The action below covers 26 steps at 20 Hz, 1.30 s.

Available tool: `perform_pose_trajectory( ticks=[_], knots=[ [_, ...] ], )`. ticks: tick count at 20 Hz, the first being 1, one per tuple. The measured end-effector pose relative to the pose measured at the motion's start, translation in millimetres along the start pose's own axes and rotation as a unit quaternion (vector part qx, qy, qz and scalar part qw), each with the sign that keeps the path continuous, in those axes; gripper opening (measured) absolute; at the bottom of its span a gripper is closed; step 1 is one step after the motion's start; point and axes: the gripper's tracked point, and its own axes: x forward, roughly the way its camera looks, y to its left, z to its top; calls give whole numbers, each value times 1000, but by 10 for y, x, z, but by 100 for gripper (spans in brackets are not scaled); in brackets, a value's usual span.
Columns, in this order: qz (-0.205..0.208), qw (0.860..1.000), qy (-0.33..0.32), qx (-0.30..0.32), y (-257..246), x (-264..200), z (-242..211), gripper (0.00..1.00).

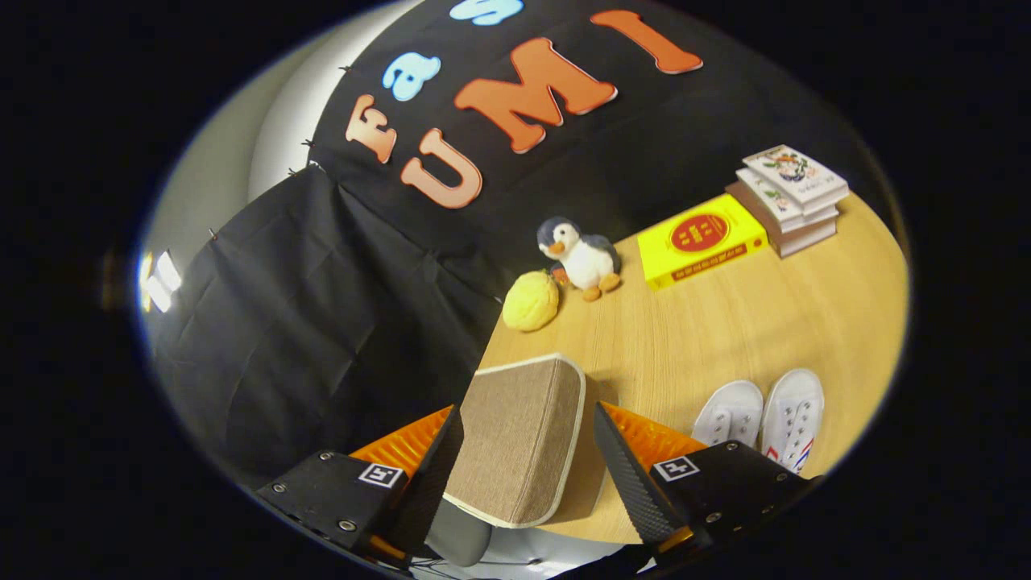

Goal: Open the storage box then place both shoes into the box .Put the left shoe in first, then the right shoe, with the right side of both shoes facing outward in a uniform manner.

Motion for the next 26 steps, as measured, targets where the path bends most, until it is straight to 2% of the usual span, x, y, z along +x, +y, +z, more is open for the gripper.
perform_pose_trajectory(
  ticks=[3,7,15,16,18,21,23,26],
  knots=[
    [10,998,58,17,-69,230,-325,97],
    [25,994,102,24,-85,444,-583,97],
    [72,987,136,54,-247,921,-871,97],
    [92,983,145,61,-240,951,-937,97],
    [115,973,157,124,-222,982,-988,97],
    [137,966,157,154,-204,982,-985,97],
    [142,965,155,154,-160,934,-958,94],
    [149,965,147,159,-110,826,-811,74]
  ],
)
